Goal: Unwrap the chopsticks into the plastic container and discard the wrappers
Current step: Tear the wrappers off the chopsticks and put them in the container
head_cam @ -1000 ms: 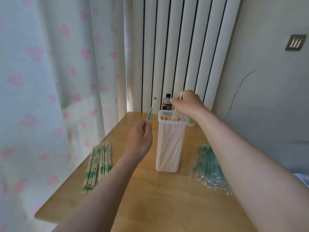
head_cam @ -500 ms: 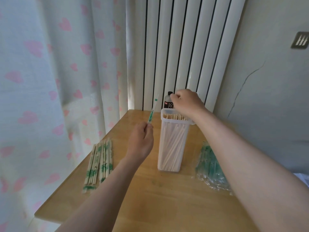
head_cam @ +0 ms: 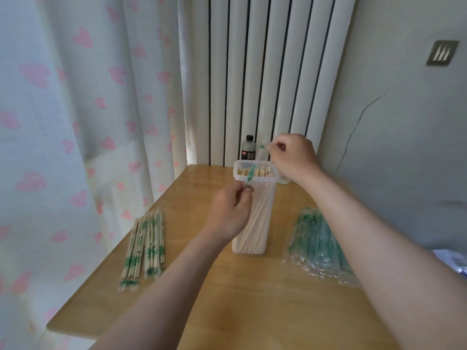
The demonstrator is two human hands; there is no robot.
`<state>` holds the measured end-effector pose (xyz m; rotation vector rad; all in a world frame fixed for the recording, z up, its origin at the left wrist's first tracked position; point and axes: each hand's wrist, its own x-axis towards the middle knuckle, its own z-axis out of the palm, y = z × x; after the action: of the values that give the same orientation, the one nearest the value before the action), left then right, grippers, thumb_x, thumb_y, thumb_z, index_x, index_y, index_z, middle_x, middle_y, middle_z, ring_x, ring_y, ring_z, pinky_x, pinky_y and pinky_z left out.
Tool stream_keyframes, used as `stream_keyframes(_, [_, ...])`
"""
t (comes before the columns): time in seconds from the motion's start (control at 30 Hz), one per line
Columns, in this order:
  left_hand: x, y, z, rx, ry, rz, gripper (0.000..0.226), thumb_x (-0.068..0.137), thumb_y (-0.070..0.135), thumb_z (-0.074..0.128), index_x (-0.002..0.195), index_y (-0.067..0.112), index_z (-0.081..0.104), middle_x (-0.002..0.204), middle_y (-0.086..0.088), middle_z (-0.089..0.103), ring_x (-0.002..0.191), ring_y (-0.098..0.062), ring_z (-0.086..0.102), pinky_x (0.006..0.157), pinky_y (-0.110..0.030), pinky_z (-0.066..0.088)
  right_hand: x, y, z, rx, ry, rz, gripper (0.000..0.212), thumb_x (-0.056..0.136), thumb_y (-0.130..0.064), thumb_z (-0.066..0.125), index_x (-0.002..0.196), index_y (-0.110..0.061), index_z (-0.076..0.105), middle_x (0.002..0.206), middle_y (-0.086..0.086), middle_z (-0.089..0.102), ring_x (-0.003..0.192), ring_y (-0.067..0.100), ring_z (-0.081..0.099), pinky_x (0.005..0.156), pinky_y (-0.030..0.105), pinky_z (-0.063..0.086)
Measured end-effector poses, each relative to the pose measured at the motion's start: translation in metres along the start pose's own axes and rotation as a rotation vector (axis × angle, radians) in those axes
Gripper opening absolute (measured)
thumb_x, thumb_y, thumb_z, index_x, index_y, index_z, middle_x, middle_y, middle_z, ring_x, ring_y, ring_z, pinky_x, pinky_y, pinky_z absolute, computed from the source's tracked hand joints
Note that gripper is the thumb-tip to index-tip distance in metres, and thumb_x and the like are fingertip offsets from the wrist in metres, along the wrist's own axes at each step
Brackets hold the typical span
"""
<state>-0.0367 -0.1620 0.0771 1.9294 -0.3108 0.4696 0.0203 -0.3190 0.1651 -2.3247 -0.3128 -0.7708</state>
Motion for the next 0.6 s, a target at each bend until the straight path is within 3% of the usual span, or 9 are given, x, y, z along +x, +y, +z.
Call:
stream_keyframes(0.13, [-0.012,0.029,0.036,-0.064,-0.172,-0.013,0.022,0.099,0.015,0.048,0.091,0.004,0.065,0.088,-0.018,0.065,0.079,-0.037,0.064,0.071,-0.055,0.057,-0.026,0.037,-0.026,0.031,0.111,0.146,0.023,0.091,-0.003,0.052,0.072,-0.002,0.065,0.067,0.013,0.061,0.057,0.016,0.051,0.046,0.011,0.035])
stream_keyframes(0.23, [-0.014,0.030,0.074,-0.034,-0.285,-0.076,0.022,0.100,0.021,0.051,0.093,0.008,0.067,0.073,-0.006,0.062,0.075,-0.031,0.067,0.072,-0.053,0.059,-0.053,0.084,-0.039,0.048,0.163,0.317,0.024,0.092,-0.014,0.053,0.077,-0.004,0.069,0.073,0.015,0.069,0.071,0.032,0.063,0.055,0.025,0.039])
stream_keyframes(0.33, [-0.007,0.021,0.109,0.050,-0.326,-0.141,0.016,0.098,0.020,0.053,0.103,0.014,0.067,0.076,-0.006,0.066,0.077,-0.026,0.067,0.073,-0.045,0.058,-0.087,0.133,-0.050,0.020,0.166,0.480,0.024,0.095,-0.015,0.053,0.079,-0.008,0.069,0.076,0.009,0.070,0.078,0.030,0.064,0.061,0.031,0.040])
stream_keyframes(0.43, [0.004,0.011,0.139,0.151,-0.319,-0.199,0.026,0.095,0.019,0.058,0.121,0.014,0.059,0.078,0.002,0.061,0.076,-0.019,0.060,0.066,-0.031,0.046,-0.121,0.182,-0.058,-0.067,0.187,0.604,0.023,0.096,-0.010,0.052,0.080,-0.005,0.069,0.076,0.008,0.063,0.079,0.031,0.058,0.069,0.037,0.045])
stream_keyframes(0.53, [0.019,-0.001,0.164,0.205,-0.289,-0.280,0.030,0.093,0.016,0.060,0.122,0.017,0.055,0.087,0.003,0.059,0.079,-0.016,0.059,0.066,-0.028,0.043,-0.151,0.227,-0.058,-0.109,0.165,0.739,0.035,0.097,-0.009,0.049,0.062,-0.010,0.050,0.062,0.006,0.048,0.066,0.032,0.049,0.055,0.038,0.033])
stream_keyframes(0.6, [0.029,-0.009,0.178,0.246,-0.268,-0.323,0.027,0.090,0.015,0.061,0.116,0.016,0.058,0.099,-0.004,0.064,0.083,-0.019,0.061,0.067,-0.028,0.045,-0.170,0.248,-0.051,-0.127,0.137,0.806,0.037,0.098,-0.012,0.050,0.062,-0.009,0.045,0.062,0.011,0.048,0.058,0.027,0.042,0.051,0.037,0.027])
